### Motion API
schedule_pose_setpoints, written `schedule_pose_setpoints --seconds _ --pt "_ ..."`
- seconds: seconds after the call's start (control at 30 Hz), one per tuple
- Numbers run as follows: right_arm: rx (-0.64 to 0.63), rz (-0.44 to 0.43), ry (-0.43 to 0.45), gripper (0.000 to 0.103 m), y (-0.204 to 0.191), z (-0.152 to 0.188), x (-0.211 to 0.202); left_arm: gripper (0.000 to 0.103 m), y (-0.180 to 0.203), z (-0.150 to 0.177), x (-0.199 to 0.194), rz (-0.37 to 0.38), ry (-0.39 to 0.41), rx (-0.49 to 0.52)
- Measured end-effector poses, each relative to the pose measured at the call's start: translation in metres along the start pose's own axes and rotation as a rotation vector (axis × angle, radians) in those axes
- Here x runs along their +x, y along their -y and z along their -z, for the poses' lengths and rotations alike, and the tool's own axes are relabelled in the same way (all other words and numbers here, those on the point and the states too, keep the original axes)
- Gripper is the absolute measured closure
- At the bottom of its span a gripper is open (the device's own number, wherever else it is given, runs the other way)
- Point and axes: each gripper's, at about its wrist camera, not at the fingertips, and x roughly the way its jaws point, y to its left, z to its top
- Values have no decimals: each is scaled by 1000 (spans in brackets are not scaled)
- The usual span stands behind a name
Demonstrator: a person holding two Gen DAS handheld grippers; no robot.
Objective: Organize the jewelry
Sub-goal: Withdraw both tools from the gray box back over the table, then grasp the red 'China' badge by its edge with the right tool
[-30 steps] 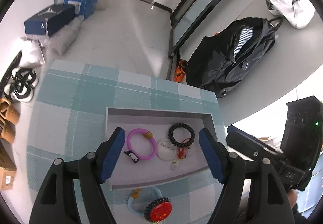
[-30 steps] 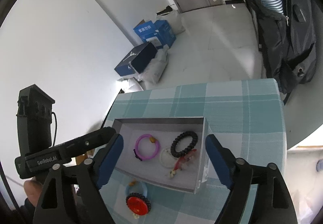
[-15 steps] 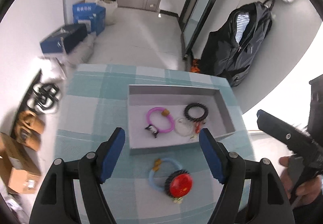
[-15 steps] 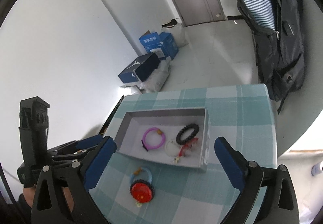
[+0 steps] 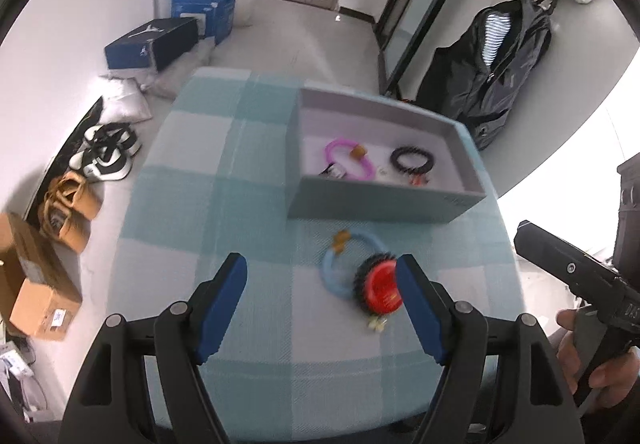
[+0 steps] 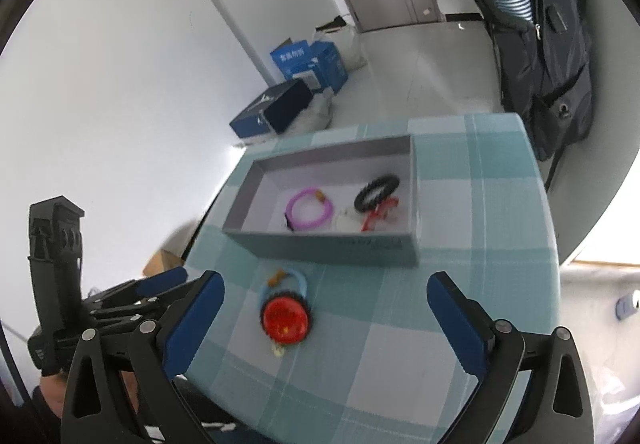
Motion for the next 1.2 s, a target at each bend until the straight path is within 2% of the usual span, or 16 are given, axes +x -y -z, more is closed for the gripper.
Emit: schedule_pose_setpoints --seconds 0.2,0.3,0.4,0.43,0.53,0.7,0.8,0.87,1.1,1.17,1.2 --pt "-33 -20 -56 1 -13 16 21 29 -17 10 -3 6 -15 -44" --pt "-63 -22 -93 1 -24 21 38 28 -21 13 -5 -14 -10 -39" --pt "-79 -14 -119 3 -31 27 51 22 -27 14 -8 -36 -3 -68" --pt "-83 -11 -128 5 -32 29 55 21 -29 14 -10 -61 4 -79" --pt "-92 -3 -158 24 -34 33 67 21 -34 15 -10 -69 4 -89" --pt "-127 22 -177 28 -42 37 77 21 -41 19 -14 -75 19 -83" --pt "-152 51 -174 34 -47 38 81 21 -44 20 -13 -73 10 -95" --pt "-163 59 -183 42 -48 39 83 21 -45 20 -12 -68 2 -99" --pt "-190 87 -172 57 -50 41 80 21 -44 18 -13 -72 4 -96" --pt "-179 85 -173 68 -47 39 79 21 -44 18 -12 -76 3 -96" --pt "-167 77 -173 68 -44 39 77 21 -44 19 -12 -74 1 -98"
